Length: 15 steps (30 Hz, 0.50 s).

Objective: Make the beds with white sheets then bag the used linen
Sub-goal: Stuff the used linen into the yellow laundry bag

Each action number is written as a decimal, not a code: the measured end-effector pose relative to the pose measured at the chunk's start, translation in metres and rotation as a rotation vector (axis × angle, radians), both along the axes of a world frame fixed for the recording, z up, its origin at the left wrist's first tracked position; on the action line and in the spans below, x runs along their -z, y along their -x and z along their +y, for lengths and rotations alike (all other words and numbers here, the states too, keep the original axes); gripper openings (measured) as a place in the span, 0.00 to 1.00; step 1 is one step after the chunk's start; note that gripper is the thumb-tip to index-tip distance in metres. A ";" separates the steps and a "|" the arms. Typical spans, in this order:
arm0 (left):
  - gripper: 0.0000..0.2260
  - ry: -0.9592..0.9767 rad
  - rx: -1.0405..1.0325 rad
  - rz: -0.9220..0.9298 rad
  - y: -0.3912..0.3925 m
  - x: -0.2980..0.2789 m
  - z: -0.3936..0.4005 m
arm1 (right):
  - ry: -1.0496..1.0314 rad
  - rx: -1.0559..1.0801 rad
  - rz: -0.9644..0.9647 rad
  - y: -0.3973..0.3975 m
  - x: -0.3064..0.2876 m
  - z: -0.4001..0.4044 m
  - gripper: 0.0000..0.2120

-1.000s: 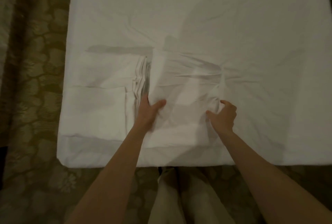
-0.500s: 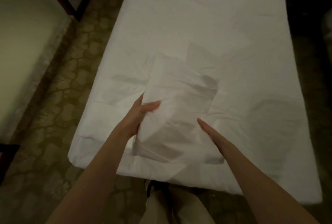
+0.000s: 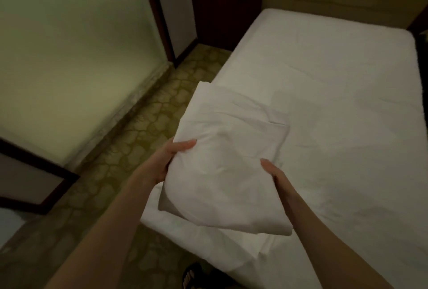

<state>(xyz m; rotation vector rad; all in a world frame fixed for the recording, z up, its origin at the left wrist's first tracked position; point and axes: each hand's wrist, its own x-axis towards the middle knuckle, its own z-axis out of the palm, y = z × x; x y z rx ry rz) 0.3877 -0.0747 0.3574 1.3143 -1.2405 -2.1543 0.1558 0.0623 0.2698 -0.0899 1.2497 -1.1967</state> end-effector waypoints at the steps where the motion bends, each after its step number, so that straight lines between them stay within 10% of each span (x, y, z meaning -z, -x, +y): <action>1: 0.30 0.018 -0.018 -0.016 -0.006 0.001 -0.002 | 0.003 0.001 0.022 0.002 -0.002 -0.006 0.17; 10: 0.17 0.088 -0.191 -0.048 -0.077 0.009 -0.008 | 0.086 -0.193 0.136 -0.021 -0.040 -0.050 0.10; 15: 0.23 0.181 -0.313 -0.108 -0.146 0.003 -0.016 | 0.127 -0.273 0.282 -0.089 -0.065 -0.089 0.32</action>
